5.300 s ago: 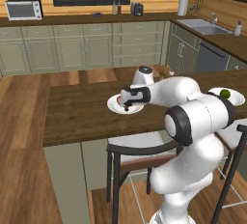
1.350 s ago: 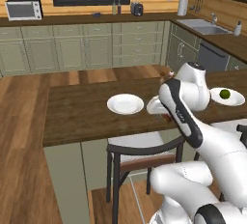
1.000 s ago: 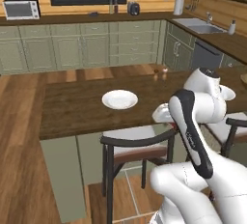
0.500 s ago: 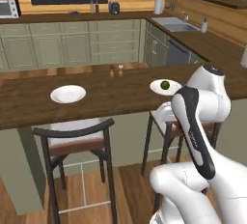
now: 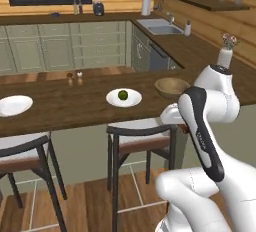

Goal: Pick the chicken drumstick and lime from their plates and place them in the bowl. Then put the bowl in the fridge.

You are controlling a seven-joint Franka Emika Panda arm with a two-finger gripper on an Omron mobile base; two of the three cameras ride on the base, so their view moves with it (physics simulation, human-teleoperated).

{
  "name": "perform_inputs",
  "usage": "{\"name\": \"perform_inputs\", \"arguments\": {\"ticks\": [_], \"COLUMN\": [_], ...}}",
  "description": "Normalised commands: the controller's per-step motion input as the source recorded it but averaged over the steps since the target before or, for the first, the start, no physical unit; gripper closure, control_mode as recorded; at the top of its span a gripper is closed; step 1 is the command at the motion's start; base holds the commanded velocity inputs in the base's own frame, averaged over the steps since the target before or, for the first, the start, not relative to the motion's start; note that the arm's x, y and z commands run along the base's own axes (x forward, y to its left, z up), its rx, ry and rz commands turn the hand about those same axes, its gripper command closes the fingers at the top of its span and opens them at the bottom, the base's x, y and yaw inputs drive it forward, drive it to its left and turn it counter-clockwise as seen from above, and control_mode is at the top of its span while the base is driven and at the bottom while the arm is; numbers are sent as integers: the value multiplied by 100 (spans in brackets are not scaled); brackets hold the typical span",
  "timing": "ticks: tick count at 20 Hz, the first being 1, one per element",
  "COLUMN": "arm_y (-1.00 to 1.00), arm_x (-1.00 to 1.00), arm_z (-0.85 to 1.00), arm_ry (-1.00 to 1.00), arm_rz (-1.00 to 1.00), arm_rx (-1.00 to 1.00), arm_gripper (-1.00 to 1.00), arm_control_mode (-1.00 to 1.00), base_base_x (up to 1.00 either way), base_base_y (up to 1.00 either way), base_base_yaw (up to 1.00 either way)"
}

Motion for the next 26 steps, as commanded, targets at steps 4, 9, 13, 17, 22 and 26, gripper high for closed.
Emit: {"name": "perform_inputs", "arguments": {"ticks": [4, 9, 13, 17, 22, 26], "arm_y": [0, 0, 0, 0, -23, -67], "arm_x": [0, 0, 0, 75, 100, 100], "arm_z": [0, 0, 0, -6, 0, -4], "arm_ry": [0, 0, 0, 5, 3, 14], "arm_rz": [0, 0, 0, -5, -6, 0], "arm_rx": [0, 0, 0, -2, -11, 0], "arm_gripper": [100, 100, 100, 100, 100, 100], "arm_control_mode": [100, 100, 100, -100, -100, -100], "base_base_x": [94, 100, 100, 25, 0, 0], "base_base_y": [-51, 17, 3, 0, 0, 0], "base_base_yaw": [-6, -7, -7, -2, 0, 0]}}
